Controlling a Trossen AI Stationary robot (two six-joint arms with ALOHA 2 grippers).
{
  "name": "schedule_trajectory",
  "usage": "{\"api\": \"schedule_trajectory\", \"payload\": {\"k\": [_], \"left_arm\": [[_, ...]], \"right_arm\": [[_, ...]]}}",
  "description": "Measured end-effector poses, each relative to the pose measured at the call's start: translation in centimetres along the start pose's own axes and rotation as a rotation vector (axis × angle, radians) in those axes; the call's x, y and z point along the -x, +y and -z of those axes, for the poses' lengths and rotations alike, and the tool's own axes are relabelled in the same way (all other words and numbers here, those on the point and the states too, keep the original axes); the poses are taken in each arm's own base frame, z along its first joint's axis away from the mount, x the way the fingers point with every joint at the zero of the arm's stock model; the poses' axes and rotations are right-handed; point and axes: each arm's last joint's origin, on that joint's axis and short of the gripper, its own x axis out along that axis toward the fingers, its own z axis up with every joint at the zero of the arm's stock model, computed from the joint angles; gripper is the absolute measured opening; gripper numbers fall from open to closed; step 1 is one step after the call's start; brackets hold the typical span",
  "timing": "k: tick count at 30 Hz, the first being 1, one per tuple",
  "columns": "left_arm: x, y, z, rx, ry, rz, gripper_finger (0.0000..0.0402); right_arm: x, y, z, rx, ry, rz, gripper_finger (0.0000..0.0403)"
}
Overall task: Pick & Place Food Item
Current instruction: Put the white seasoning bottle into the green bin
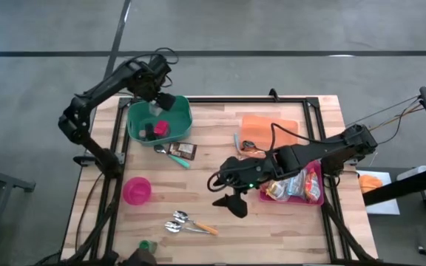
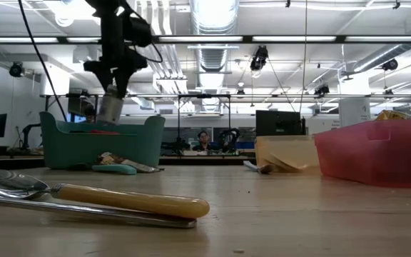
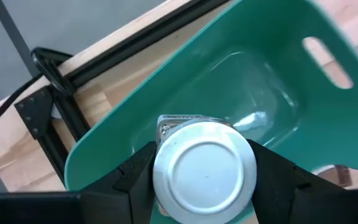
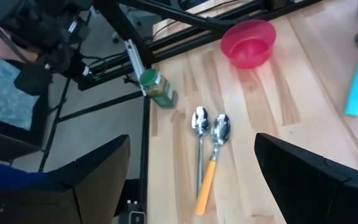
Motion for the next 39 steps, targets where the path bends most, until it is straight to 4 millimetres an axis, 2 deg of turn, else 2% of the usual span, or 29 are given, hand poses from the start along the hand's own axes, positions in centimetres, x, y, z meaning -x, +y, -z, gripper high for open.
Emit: {"api": "schedule_trajectory", "payload": {"k": [8,15,27,39], "left_arm": [[-3.7,0.6,1.5,0.112,0.079,-0.054,0.0195],[-6.2,1.3,3.2,0.206,0.057,-0.057,0.0195],[-8.3,2.1,5.4,0.246,0.088,-0.071,0.0195],[-9.5,2.5,5.1,0.326,0.023,-0.025,0.0195]], "right_arm": [[0.0,0.0,0.2,-0.003,0.002,0.021,0.0338],[0.1,0.0,0.2,-0.001,0.001,0.022,0.0338],[0.1,0.0,0.2,0.011,0.001,0.021,0.0338],[0.1,0.1,0.2,0.016,0.003,0.017,0.0338]]}}
